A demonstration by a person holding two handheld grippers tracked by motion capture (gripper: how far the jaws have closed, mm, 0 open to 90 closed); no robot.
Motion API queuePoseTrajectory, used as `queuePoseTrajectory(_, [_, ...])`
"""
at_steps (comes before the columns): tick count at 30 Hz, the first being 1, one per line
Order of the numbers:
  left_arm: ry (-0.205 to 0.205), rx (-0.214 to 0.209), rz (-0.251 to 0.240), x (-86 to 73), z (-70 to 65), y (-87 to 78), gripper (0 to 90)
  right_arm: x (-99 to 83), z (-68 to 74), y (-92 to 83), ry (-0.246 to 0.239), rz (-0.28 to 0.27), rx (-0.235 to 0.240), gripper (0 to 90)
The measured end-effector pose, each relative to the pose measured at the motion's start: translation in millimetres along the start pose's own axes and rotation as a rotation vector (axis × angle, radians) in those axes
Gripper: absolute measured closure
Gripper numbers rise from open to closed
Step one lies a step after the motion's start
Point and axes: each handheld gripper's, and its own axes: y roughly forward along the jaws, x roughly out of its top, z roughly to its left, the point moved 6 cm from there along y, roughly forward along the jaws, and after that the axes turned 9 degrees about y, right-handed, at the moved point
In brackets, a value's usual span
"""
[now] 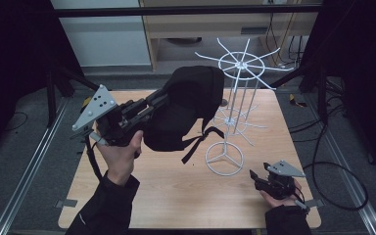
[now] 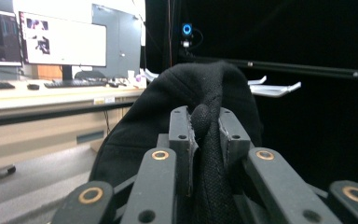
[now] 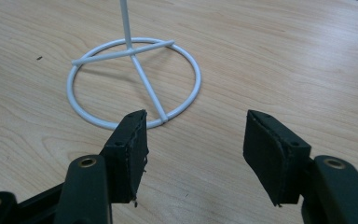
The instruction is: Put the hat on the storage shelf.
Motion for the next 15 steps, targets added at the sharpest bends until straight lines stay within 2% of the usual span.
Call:
queuePoseTrajectory(9, [0.024, -0.006, 0.085, -28.4, -3.9, 6.6, 77.6, -0.8, -0.4, 0.4, -0.006, 0.006, -0.002, 39.9])
queuePoseTrajectory(15, [0.038, -0.015, 0.125, -42.9, -9.1, 11.2, 77.7, -1.8, -0.1, 1.1, -0.001, 0.014, -0.001, 39.8])
